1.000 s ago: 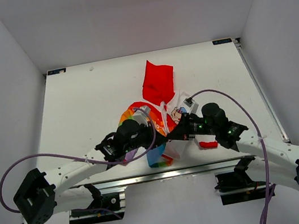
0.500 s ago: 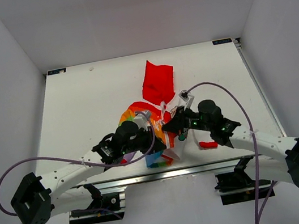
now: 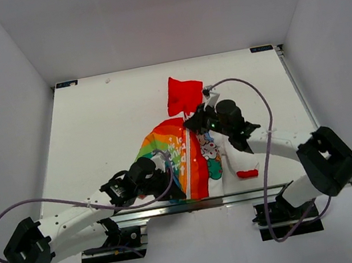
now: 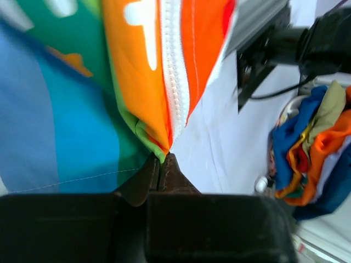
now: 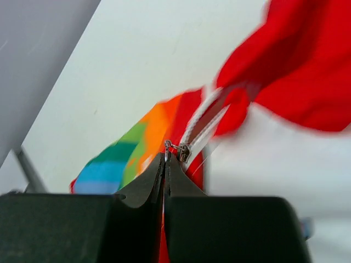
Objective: Zip up the jacket
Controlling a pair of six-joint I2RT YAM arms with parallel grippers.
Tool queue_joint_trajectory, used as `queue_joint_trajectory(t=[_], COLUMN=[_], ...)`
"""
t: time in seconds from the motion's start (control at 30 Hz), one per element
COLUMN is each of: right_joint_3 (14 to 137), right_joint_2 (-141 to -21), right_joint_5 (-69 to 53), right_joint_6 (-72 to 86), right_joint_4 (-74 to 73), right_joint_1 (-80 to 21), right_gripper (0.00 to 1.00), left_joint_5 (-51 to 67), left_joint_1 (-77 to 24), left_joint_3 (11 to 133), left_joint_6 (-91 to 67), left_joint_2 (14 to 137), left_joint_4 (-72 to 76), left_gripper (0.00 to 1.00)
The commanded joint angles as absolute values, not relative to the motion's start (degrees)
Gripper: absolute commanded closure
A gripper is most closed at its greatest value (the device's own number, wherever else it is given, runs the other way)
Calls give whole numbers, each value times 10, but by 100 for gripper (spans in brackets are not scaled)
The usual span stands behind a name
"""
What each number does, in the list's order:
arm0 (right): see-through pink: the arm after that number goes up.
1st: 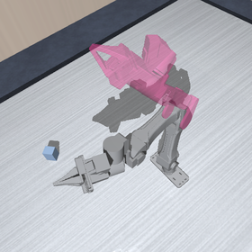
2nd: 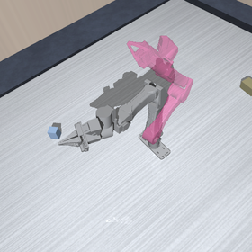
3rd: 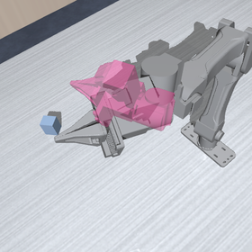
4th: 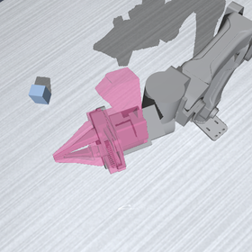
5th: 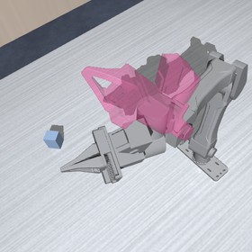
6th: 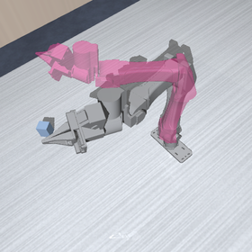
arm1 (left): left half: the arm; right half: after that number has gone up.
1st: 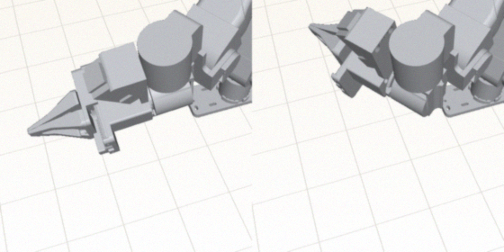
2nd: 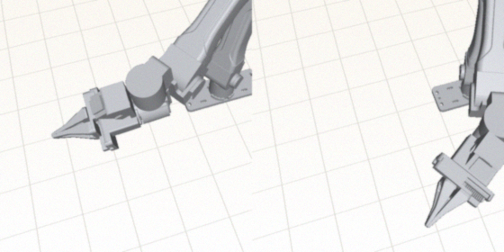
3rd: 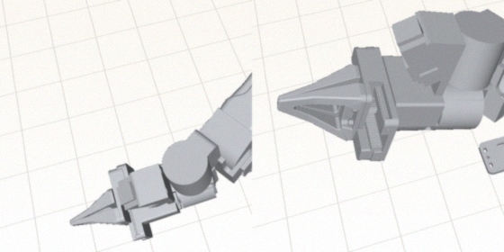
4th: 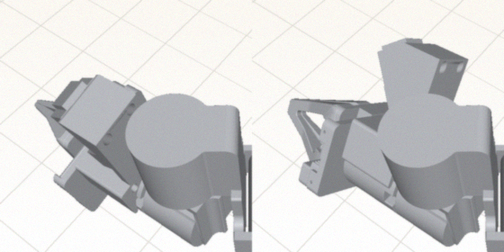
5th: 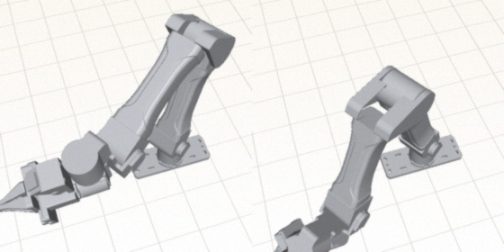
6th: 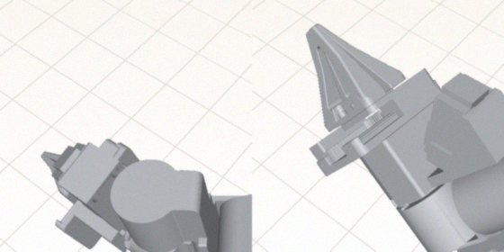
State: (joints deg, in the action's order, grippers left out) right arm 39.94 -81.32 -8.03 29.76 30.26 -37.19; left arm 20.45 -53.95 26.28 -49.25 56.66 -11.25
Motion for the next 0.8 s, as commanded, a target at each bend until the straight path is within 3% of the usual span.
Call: queue_joint_trajectory(t=[0.0, 0.37, 0.5, 0.67, 0.7, 0.77], right_joint_3=[473, 702, 741, 701, 691, 680], right_joint_2=[-857, -1071, -1096, -1057, -1048, -1020], right_joint_5=[-14, -20, -46, -176, -193, -237], right_joint_6=[269, 252, 226, 236, 237, 250], right_joint_4=[396, 370, 352, 315, 298, 264], right_joint_1=[-336, -243, -243, -243, -243, -243], right_gripper=[100, 100, 100, 100, 89, 75], left_joint_5=[271, 273, 257, 213, 201, 174], left_joint_1=[-552, -554, -554, -554, -554, -554], left_joint_3=[235, 212, 227, 271, 297, 327], left_joint_6=[-536, -555, -543, -515, -509, -486], left_joint_2=[534, 541, 558, 602, 611, 634], left_joint_4=[-177, -173, -180, -212, -223, -259], left_gripper=[100, 100, 100, 100, 98, 52])
